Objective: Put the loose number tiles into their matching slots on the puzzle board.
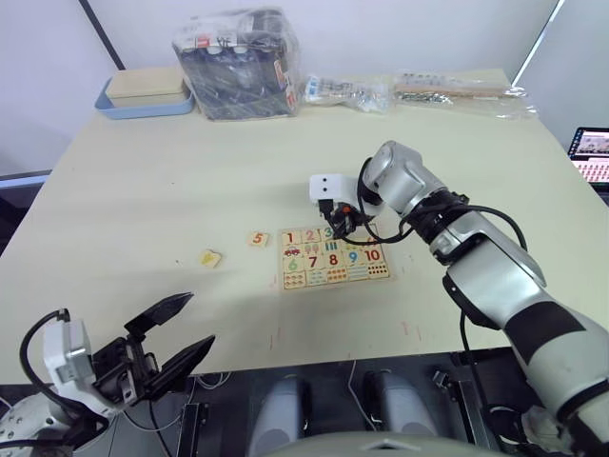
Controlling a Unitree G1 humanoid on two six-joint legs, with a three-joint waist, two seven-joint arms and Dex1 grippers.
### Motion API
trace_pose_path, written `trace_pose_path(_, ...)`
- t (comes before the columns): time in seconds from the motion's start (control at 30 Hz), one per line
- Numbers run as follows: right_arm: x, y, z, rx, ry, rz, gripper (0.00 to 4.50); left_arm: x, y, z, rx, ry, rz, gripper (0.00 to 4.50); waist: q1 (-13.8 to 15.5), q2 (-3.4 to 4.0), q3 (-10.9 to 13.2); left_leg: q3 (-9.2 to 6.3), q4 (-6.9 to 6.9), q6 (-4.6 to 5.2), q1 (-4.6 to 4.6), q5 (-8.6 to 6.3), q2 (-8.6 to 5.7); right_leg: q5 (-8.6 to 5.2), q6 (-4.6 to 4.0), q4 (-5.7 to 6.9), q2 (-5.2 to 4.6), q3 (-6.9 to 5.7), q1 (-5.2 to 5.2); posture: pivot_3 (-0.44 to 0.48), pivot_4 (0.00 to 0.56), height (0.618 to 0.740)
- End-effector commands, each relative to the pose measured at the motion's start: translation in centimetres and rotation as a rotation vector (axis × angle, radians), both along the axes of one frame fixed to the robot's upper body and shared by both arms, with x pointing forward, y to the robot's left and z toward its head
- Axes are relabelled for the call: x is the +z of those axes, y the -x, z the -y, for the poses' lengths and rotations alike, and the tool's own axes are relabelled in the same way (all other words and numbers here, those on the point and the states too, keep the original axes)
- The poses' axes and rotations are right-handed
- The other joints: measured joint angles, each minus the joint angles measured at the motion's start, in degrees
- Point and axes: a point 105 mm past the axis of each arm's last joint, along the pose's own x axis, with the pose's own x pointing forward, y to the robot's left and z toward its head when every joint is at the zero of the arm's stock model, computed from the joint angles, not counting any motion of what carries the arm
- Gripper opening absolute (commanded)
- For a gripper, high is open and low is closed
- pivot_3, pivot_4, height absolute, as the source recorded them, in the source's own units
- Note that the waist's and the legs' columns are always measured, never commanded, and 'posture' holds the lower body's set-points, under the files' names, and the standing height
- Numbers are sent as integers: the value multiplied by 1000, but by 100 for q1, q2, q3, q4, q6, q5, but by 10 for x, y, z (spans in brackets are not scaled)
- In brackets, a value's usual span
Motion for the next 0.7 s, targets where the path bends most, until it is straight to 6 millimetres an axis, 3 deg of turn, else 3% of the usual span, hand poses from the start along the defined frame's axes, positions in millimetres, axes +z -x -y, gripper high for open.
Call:
trace_pose_path(0.03,10,-2,-3,16,-18,28,2844,7,2,3,-13,-19,35,4500,1,3,2,0,0,0,0,0,0,0,0,0,0,0,0,0,150,740)
trace_pose_path(0.1,15,-3,-2,8,-30,37,3880,7,2,3,-12,-18,35,4500,1,3,2,0,0,0,0,0,0,0,0,0,-1,0,0,0,150,740)
trace_pose_path(0.27,28,-3,3,23,-80,43,3880,6,2,3,-11,-17,36,4500,5,5,5,-1,-1,0,-3,-1,-5,0,0,-1,-9,-3,-1,0,150,740)
trace_pose_path(0.4,37,2,6,61,-228,10,3880,6,2,2,-8,-16,39,4500,3,2,3,-1,-1,1,-3,-1,-6,0,0,-2,-11,-4,0,0,150,740)
trace_pose_path(0.53,30,-4,17,25,-312,24,3880,6,1,2,-4,-13,40,4500,8,-8,-3,-2,-2,2,-3,-1,-6,0,0,-2,-11,-7,1,0,150,740)
trace_pose_path(0.63,26,-8,19,-19,-364,22,3242,5,1,2,-4,-11,40,4500,2,-15,-7,-1,-1,2,-2,-1,-8,0,0,-1,-14,-6,1,0,150,740)
trace_pose_path(0.7,21,-8,20,-26,-380,22,2328,6,1,2,-5,-11,39,4500,1,-16,-7,0,-1,2,-2,-1,-8,0,0,-1,-14,-4,1,0,150,740)
